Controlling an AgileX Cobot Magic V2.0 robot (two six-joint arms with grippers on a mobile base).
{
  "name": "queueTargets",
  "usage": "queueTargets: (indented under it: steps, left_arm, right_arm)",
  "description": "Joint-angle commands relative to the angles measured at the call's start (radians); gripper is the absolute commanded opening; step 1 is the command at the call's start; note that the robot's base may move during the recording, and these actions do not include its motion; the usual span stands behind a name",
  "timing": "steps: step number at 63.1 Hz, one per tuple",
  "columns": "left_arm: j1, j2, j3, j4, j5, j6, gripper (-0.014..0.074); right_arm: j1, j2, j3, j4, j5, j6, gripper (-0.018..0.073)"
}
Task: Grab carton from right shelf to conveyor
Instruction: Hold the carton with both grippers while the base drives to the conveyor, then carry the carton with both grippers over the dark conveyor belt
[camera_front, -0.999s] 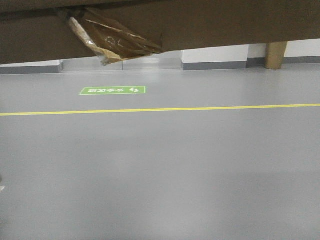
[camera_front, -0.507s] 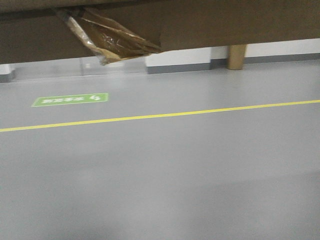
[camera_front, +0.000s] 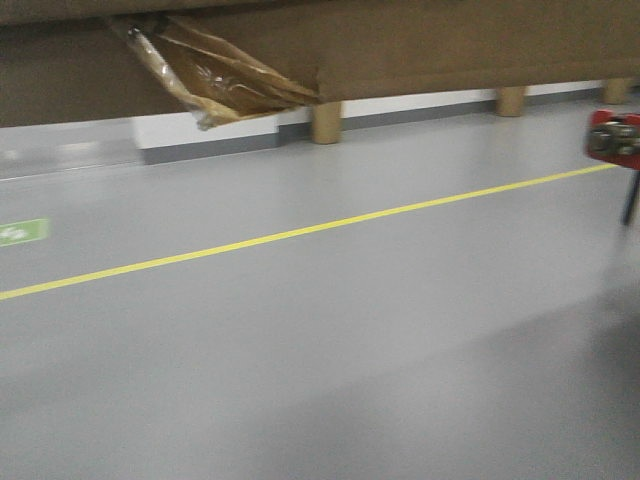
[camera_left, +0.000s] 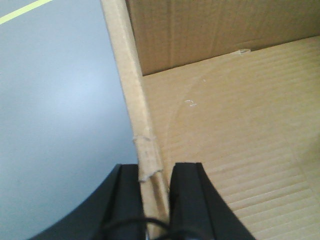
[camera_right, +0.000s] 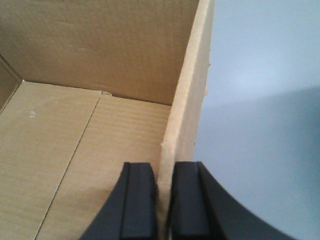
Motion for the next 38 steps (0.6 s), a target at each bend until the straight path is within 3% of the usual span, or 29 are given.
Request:
queueTargets:
  steps: [1,38]
  left_arm:
    - [-0.007,-0.008,-0.002,0.03,-0.02,0.016,-0.0018]
    - [-0.007,-0.008,-0.002,0.152,-0.02,0.016,-0.0018]
  right_arm:
    - [0.002,-0.019,-0.004,0.001,-0.058,-0.019,-0.007]
    - [0.002,-0.019,-0.004,0.001,-0.058,-0.019,-0.007]
